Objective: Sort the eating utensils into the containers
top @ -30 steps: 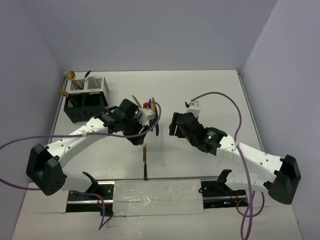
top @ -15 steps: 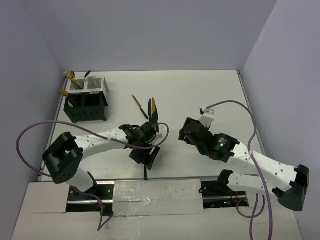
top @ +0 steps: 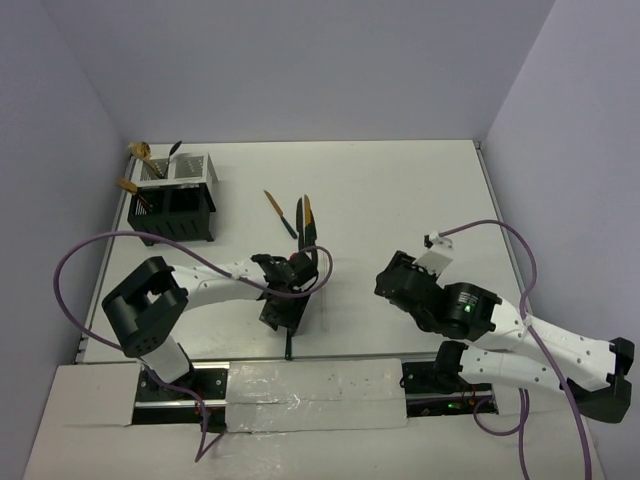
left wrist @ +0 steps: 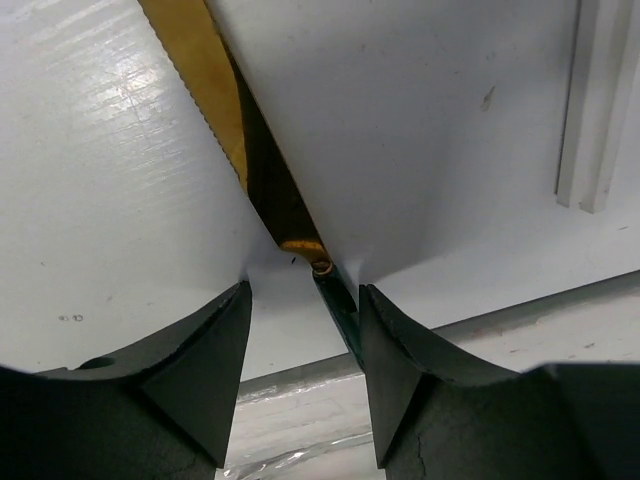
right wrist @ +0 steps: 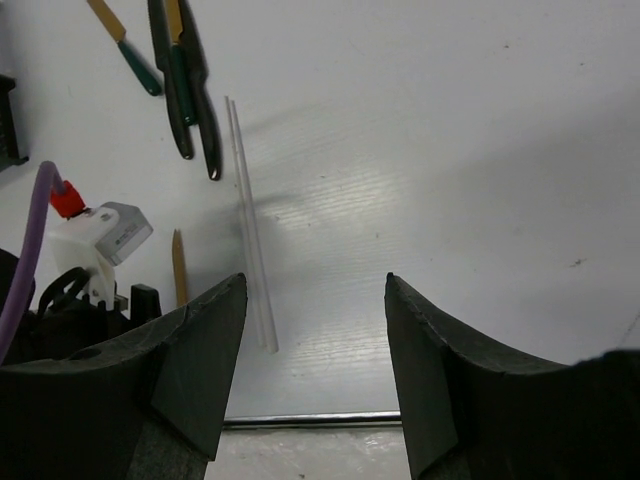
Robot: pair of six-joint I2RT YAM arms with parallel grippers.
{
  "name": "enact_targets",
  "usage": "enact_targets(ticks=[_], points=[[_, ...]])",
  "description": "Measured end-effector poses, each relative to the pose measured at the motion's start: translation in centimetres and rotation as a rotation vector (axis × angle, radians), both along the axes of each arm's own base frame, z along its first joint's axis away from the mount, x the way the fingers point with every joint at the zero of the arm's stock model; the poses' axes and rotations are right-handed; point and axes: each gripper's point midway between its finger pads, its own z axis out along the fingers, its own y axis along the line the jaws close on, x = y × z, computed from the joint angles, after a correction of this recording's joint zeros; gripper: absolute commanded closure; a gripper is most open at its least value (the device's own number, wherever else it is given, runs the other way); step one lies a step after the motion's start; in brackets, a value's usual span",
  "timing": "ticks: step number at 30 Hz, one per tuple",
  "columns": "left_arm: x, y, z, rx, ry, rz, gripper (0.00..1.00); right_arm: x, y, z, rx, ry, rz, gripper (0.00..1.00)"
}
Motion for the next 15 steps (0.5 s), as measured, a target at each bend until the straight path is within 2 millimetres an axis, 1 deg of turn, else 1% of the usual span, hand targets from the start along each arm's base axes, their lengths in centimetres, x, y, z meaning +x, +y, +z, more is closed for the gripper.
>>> enact_targets(ticks=[3,4,6,7,9,10,11,13,15], points=[[-0.2,-0.15,-0.05,0.01,-0.018,-0.004,0.44,-0.1,-0.31,-0.41,-0.026,0.01,-0.009,0.36],[-0.4,-0.33,-0.06,0.009,-0.022,-0.011,0.49,-0.11,-0.4,-0.53,-0.037,0.013,-0.011,0.36],[-0.72,-0.61,-0.11,0.008,-0.026,-0.022,0.56,-0.13,-0.42,-0.63,-0.048,0.015,-0.012,0.36],[-0.78,-0.7,-0.15,0.006,-0.029,-0.025,0.64,-0.16,-0.41,-0.66,-0.051,0.017,-0.012,0.36],[-0.89,-0.62,-0.29,0.007,-0.032,-0.023,0.73,-0.22,-0.31,-0.56,-0.048,0.016,-0.011,0.36],[-0.92,-0.62,-0.31,0.006,-0.03,-0.019,0.84,-0.24,-0.33,-0.52,-0.046,0.014,-0.014,0.36],[-0.87,-0.57,-0.33,0.008,-0.03,-0.011,0.9,-0.29,-0.4,-0.52,-0.046,0.015,-0.016,0.36],[-0.82,-0.62,-0.3,0.004,-0.024,-0.004,0.95,-0.42,-0.71,-0.58,-0.049,0.017,-0.024,0.36],[-0.79,-0.6,-0.38,0.005,-0.017,0.002,0.97,-0.5,-1.01,-0.47,-0.043,0.015,-0.034,0.36]])
